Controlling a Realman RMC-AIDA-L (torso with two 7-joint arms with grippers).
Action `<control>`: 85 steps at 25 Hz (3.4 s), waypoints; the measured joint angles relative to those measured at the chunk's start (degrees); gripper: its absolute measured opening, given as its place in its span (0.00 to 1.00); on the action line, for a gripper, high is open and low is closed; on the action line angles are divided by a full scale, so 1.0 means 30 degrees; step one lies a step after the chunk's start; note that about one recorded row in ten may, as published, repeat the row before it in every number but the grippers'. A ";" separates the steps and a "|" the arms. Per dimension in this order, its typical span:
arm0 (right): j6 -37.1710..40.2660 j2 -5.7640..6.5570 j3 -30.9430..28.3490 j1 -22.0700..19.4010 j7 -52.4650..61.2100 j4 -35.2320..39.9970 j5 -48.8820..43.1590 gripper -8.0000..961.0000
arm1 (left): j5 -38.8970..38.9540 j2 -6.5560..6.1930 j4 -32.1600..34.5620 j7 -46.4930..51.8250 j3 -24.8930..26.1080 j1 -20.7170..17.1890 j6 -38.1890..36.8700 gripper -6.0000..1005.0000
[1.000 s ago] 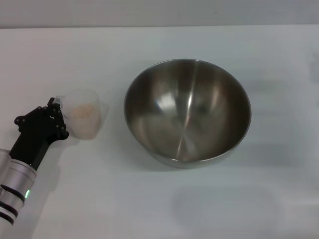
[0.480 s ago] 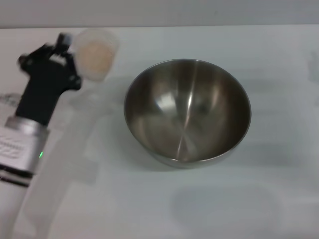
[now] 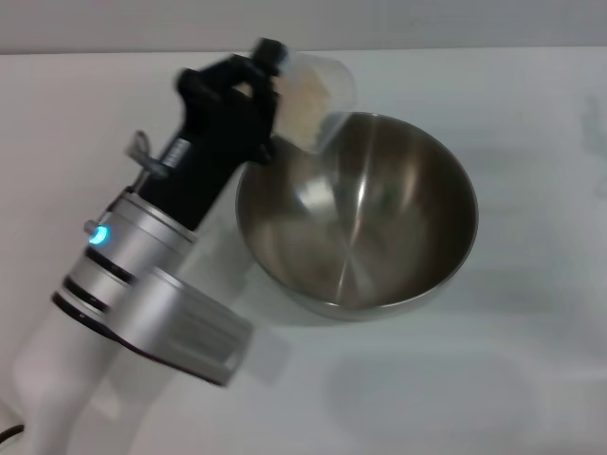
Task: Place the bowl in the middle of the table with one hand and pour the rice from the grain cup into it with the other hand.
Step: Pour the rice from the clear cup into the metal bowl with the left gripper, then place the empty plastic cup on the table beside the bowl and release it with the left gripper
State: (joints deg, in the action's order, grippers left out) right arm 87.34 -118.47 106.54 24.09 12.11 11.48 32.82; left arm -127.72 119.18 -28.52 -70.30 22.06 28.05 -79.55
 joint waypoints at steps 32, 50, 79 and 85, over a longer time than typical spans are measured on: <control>-0.0110 0.0118 0.0037 0.0494 -0.0140 -0.0192 -0.0049 0.47 | -0.1658 0.0005 -0.1129 -1.7573 -0.1953 -0.0252 0.3105 0.02; -0.0271 0.0166 -0.0006 0.0568 0.0004 -0.0250 -0.0040 0.48 | -0.1445 0.0005 -0.2442 -0.8300 0.1664 -0.1456 0.2556 0.02; -0.1063 0.0149 0.0140 0.1248 0.0036 -0.0193 -0.0042 0.49 | 0.5214 0.0001 0.2103 2.1995 0.5406 -0.0592 0.9479 0.02; -0.1064 0.0145 0.0124 0.1256 0.0037 -0.0213 -0.0042 0.50 | 0.5231 0.0002 0.2167 2.2007 0.5276 -0.0590 0.9803 0.02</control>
State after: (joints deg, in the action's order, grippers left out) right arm 84.15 -118.04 106.91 27.86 12.22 10.84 32.70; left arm -112.02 119.18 -22.02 -4.28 37.89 26.28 -50.15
